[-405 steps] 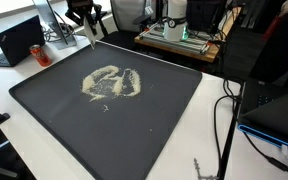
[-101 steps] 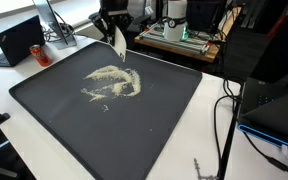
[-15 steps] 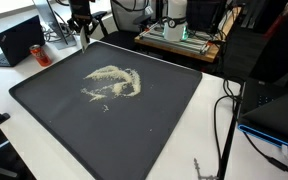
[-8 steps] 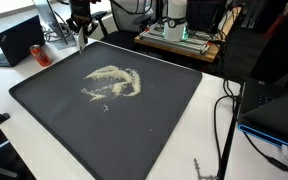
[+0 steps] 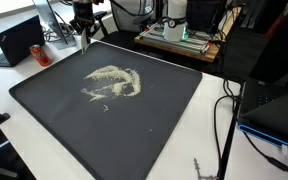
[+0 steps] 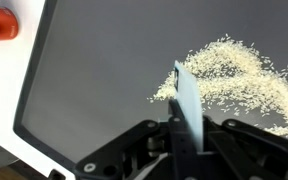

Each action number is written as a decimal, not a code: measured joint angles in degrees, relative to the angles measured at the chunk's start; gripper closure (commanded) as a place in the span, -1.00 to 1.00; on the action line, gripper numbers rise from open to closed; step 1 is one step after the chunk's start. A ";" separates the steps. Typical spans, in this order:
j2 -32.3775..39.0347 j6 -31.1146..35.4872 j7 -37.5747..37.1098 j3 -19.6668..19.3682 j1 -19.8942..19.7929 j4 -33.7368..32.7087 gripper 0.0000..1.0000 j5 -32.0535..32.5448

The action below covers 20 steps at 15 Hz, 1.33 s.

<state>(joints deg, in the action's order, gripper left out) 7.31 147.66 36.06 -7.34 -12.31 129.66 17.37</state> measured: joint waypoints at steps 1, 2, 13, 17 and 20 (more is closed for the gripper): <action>-0.01 -0.43 0.37 0.22 0.10 0.25 0.98 -0.18; -0.05 -1.02 0.80 0.45 0.20 0.49 0.98 -0.40; -9.68 -18.21 16.09 2.46 3.54 0.73 0.98 -8.50; -16.77 -25.88 20.88 2.45 6.25 0.19 0.98 -12.72; -20.90 -32.07 23.05 2.34 8.28 -1.17 0.98 -15.50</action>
<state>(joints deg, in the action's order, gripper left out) -13.60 115.59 59.11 -5.00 -4.03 128.49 1.88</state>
